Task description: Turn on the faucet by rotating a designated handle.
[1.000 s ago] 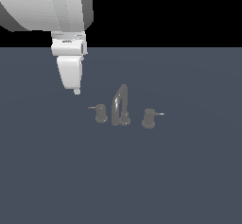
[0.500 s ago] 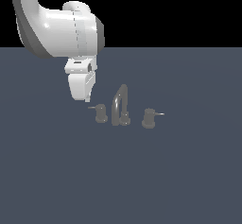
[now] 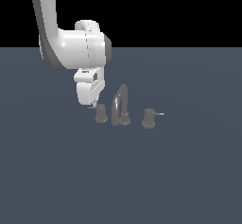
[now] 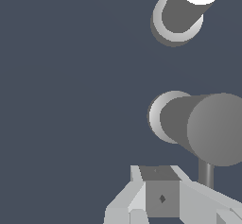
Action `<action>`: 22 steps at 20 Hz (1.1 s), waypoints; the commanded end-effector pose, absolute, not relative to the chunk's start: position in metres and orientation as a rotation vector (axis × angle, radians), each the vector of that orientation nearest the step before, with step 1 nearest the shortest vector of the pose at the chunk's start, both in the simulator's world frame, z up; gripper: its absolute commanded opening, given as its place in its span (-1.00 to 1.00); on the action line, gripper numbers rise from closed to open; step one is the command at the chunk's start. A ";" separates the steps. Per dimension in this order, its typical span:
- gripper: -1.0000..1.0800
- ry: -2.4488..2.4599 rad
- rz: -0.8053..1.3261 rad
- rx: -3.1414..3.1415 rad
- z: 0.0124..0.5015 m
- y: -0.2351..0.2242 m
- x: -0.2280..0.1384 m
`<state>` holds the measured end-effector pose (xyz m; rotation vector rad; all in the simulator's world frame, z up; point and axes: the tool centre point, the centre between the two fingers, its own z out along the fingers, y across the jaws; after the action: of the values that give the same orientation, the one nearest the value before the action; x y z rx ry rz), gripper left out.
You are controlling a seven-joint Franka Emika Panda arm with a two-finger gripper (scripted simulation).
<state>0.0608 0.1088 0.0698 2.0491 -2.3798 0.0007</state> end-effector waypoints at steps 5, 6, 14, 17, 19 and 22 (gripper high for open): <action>-1.00 -2.414 0.001 2.010 0.064 0.104 0.068; -1.00 -2.414 0.001 2.010 0.064 0.104 0.068; -1.00 -2.413 0.001 2.011 0.064 0.117 0.052; -1.00 -2.414 0.000 2.010 0.064 0.125 0.042; -1.00 -2.414 0.000 2.010 0.064 0.128 0.039; -1.00 -2.419 0.008 2.012 0.064 0.120 0.041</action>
<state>0.0464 0.1207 0.0638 2.0141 -2.4255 0.0122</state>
